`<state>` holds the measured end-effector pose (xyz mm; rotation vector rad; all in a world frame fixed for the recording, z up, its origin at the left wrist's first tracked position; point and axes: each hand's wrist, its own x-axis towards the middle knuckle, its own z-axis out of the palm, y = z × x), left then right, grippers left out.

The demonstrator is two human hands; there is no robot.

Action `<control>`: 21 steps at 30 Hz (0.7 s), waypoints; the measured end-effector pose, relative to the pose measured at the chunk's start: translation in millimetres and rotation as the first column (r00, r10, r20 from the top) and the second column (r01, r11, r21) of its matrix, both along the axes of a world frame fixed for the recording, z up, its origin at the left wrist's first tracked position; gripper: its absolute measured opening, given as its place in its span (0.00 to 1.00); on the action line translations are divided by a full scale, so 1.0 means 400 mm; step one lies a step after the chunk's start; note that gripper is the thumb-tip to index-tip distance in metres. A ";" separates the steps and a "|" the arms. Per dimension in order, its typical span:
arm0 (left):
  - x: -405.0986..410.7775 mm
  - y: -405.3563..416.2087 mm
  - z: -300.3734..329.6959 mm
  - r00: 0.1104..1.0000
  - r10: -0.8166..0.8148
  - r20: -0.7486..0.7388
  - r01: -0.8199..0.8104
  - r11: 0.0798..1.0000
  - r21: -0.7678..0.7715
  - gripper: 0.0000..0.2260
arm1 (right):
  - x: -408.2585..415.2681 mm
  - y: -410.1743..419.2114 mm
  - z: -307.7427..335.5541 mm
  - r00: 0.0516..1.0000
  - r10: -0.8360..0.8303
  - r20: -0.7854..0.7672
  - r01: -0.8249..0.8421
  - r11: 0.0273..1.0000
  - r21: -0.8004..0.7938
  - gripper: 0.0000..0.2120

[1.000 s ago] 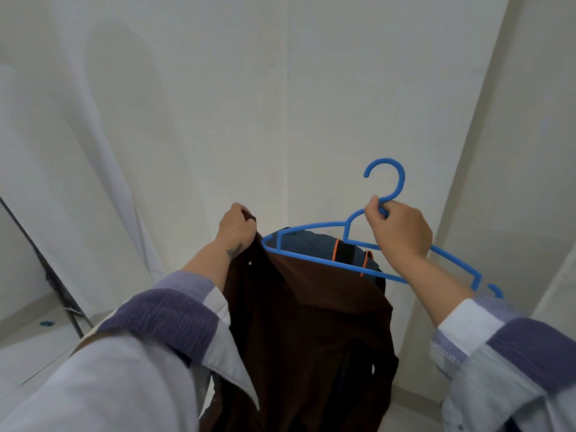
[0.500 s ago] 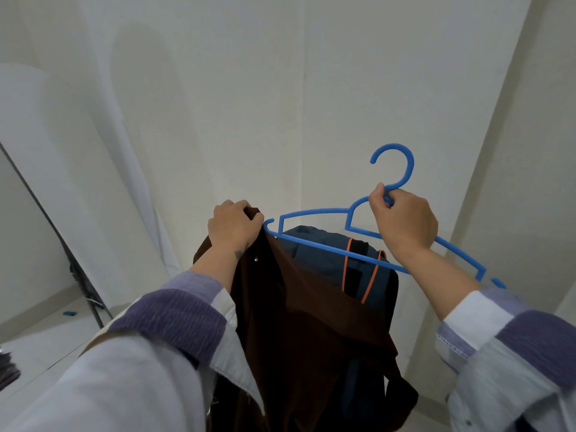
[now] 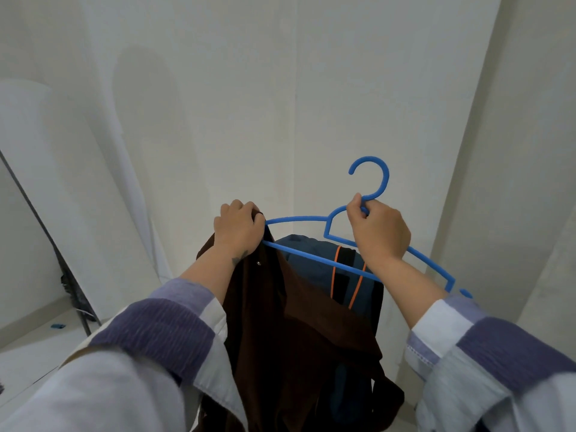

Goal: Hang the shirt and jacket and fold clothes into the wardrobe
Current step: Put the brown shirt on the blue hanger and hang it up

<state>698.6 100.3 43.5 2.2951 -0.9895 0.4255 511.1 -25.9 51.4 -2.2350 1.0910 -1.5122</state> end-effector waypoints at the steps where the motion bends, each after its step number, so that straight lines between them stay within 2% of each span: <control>1: -0.010 -0.001 0.006 1.000 -0.022 0.022 0.021 0.999 0.036 0.12 | 0.001 0.006 0.002 1.000 0.003 0.000 -0.003 1.000 -0.002 0.21; 5: -0.046 0.009 0.021 0.993 -0.065 0.095 0.055 0.992 0.109 0.14 | -0.003 0.018 0.015 0.999 0.050 0.001 -0.050 0.999 -0.012 0.21; 12: -0.213 -0.024 0.087 0.970 -0.231 0.081 0.231 0.973 0.006 0.13 | 0.013 0.091 0.012 0.970 0.207 -0.123 -0.201 0.977 0.066 0.22; 15: -0.241 -0.021 0.101 0.963 -0.269 0.025 0.270 0.963 -0.009 0.14 | 0.005 0.108 0.024 0.971 0.231 -0.066 -0.223 0.968 0.111 0.22; 18: -0.228 0.015 0.099 0.921 -0.388 -0.029 0.387 0.921 -0.032 0.18 | -0.025 0.116 0.036 0.969 0.243 -0.047 -0.236 0.964 0.123 0.21; 19: -0.222 0.031 0.098 0.909 -0.415 -0.023 0.414 0.909 -0.045 0.18 | -0.035 0.120 0.034 0.970 0.239 -0.044 -0.232 0.965 0.127 0.21; 21: -0.195 0.065 0.093 0.926 -0.357 0.121 0.360 0.933 0.001 0.17 | -0.053 0.128 0.028 0.975 0.221 -0.003 -0.219 0.965 0.142 0.23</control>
